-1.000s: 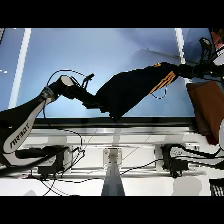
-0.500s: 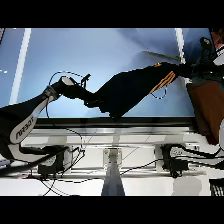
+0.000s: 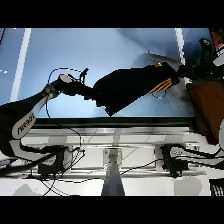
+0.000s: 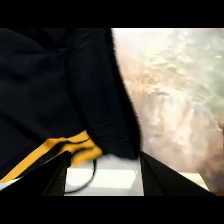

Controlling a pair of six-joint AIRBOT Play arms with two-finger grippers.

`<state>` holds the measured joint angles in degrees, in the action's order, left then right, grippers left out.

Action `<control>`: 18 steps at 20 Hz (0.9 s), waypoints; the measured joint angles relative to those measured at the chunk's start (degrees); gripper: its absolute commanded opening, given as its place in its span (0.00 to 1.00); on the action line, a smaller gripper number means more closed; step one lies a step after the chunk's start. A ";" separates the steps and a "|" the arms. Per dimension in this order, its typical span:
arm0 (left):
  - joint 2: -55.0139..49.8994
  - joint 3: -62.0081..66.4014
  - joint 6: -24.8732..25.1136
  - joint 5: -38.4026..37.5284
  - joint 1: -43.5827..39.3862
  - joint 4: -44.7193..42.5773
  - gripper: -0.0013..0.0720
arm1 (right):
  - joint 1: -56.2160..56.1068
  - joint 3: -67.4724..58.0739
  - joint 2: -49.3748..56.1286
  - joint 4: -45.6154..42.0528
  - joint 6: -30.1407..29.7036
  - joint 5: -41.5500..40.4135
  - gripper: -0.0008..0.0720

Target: Fold the clothes and pants, and hang the long-sleeved shirts on hangers.

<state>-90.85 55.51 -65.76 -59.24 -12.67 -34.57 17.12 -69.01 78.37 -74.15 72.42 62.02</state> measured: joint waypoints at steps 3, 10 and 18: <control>4.13 1.16 0.28 -6.69 5.44 -12.72 0.03 | 0.00 0.35 0.02 0.24 -0.66 2.19 0.70; 14.21 1.81 2.01 -12.87 13.44 -34.29 0.03 | -5.84 4.52 2.60 15.74 -12.37 7.69 0.92; 16.41 1.88 2.86 -13.73 14.58 -37.86 0.04 | -22.12 5.70 9.44 17.00 -13.18 -8.39 0.96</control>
<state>-74.43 57.39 -62.89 -72.97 1.91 -72.42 -4.99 -63.31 87.81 -57.14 59.24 53.63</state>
